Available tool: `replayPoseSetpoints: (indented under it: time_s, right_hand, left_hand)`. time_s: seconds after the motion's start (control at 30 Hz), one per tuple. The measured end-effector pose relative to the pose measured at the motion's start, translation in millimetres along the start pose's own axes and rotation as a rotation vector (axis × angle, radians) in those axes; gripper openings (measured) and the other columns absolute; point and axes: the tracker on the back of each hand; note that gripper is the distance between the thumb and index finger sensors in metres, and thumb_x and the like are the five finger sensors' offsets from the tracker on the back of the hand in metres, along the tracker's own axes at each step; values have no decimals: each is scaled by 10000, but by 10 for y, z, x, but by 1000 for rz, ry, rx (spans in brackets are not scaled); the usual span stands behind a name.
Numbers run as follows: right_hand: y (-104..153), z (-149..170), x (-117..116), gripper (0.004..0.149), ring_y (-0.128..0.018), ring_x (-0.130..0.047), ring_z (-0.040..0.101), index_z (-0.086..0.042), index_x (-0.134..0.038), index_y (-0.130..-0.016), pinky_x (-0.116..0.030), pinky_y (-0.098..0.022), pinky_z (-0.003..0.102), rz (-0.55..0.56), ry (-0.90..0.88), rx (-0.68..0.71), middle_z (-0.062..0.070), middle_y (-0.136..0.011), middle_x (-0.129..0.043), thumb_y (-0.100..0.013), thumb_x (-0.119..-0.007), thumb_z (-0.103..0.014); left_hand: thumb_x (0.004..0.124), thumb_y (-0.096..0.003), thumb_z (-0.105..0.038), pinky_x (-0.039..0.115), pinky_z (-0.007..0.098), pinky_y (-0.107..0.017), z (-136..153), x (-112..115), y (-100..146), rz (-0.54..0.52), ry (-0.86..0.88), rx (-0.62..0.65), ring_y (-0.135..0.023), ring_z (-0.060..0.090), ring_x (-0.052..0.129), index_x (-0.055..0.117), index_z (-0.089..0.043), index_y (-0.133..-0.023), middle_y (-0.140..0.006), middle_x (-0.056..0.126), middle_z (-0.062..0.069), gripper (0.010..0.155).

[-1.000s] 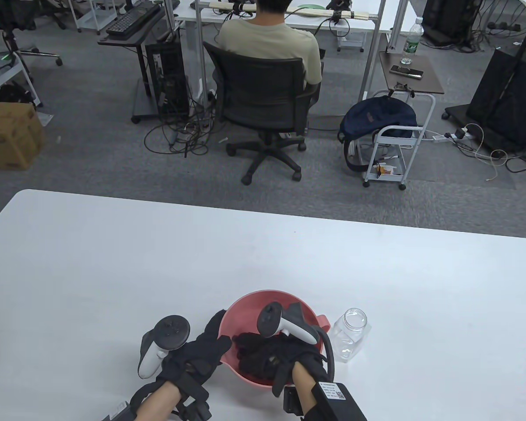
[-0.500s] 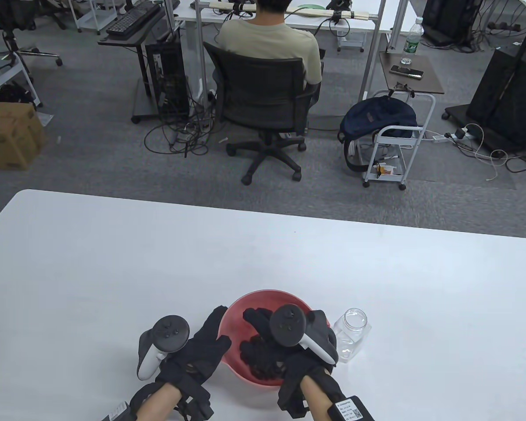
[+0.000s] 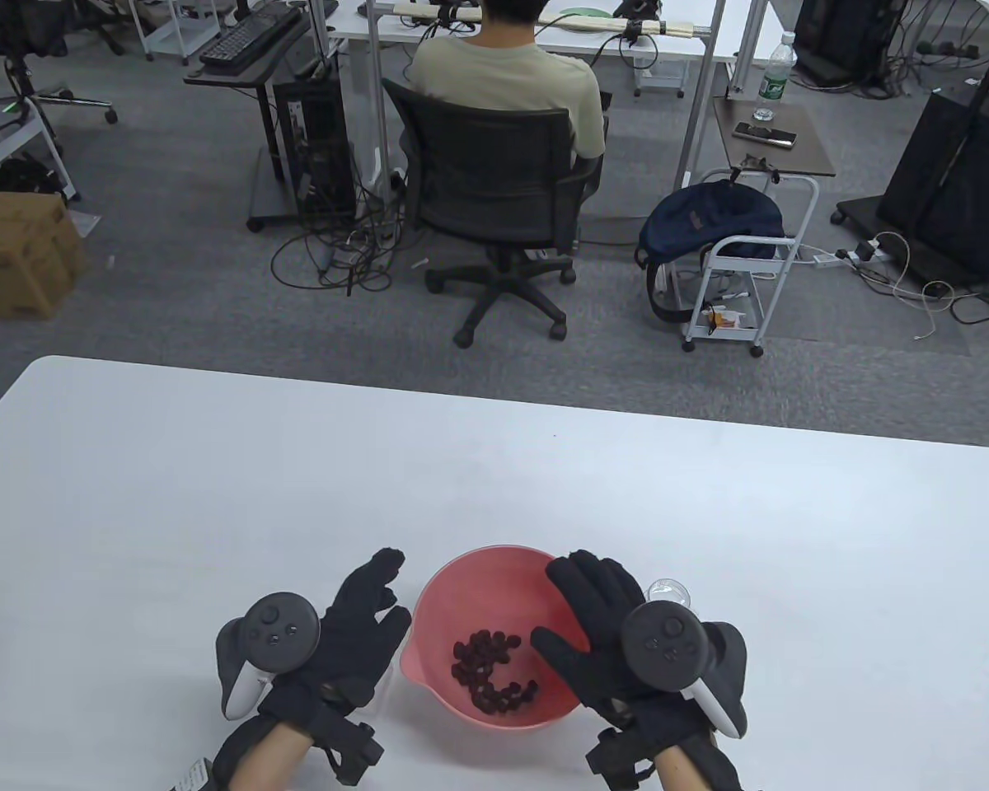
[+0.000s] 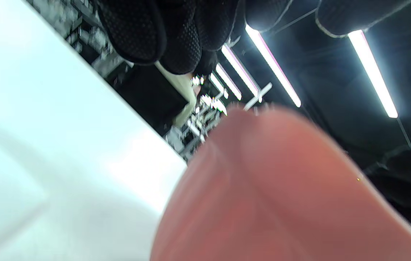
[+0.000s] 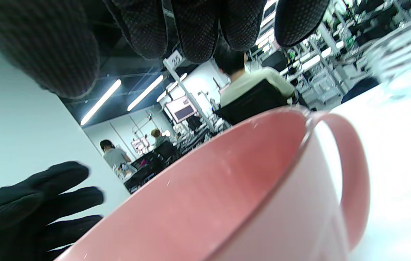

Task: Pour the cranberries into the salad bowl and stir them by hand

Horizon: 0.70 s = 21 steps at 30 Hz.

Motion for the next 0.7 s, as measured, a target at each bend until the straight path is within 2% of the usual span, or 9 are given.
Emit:
replayPoseSetpoints:
  time_s: [0.17, 0.3, 0.4, 0.53, 0.63, 0.7]
  right_hand:
    - [105, 164, 119, 754, -1129, -458, 265, -415, -574, -1056, -501, -801, 568, 97, 43, -59, -26, -1208, -538, -405, -833, -696]
    - [148, 299, 183, 795, -1147, -385, 250, -414, -565, -1061, -401, -824, 578, 144, 51, -116, -36, -1221, -499, -381, -852, -709]
    - [185, 356, 218, 807, -1159, -339, 219, -430, -561, -1059, -329, -835, 572, 164, 88, -144, -55, -1228, -477, -366, -860, -716]
    - [225, 450, 249, 814, -1165, -311, 199, -445, -561, -1057, -270, -833, 571, 188, 143, -170, -71, -1234, -461, -355, -859, -729]
    - [233, 498, 268, 828, -1161, -330, 199, -455, -546, -1062, -283, -812, 586, 232, 366, -141, -84, -1231, -476, -351, -821, -778]
    - [231, 521, 271, 831, -1162, -330, 187, -474, -527, -1061, -284, -808, 586, 236, 445, -144, -99, -1232, -469, -347, -799, -800]
  left_hand:
    - [651, -547, -733, 673, 459, -766, -5, -180, 21, -121, -166, 37, -1061, 314, 704, 487, -456, -1135, -1238, 556, -40, 670]
    - [637, -506, -794, 599, 492, -805, 4, -249, 38, -178, -315, 72, -1138, 297, 569, 478, -509, -1129, -1267, 511, -84, 703]
    - [625, -493, -818, 523, 527, -828, 26, -272, 52, -165, -449, 86, -1185, 273, 448, 449, -532, -1132, -1291, 430, -110, 722]
    - [610, -476, -842, 438, 570, -832, 45, -266, 37, -158, -533, 82, -1208, 258, 329, 401, -543, -1137, -1302, 343, -131, 755]
    - [600, -466, -856, 408, 585, -830, 64, -259, 34, -152, -583, 77, -1212, 250, 287, 375, -552, -1138, -1304, 311, -134, 771]
    - [597, -466, -858, 395, 593, -828, 77, -252, 25, -142, -615, 70, -1212, 251, 269, 361, -551, -1140, -1305, 295, -135, 777]
Point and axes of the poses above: the tracker on the back of each hand, its own z axis roughly to the little-finger side, its own y axis roughly from the fingertips to the wrist, x = y × z
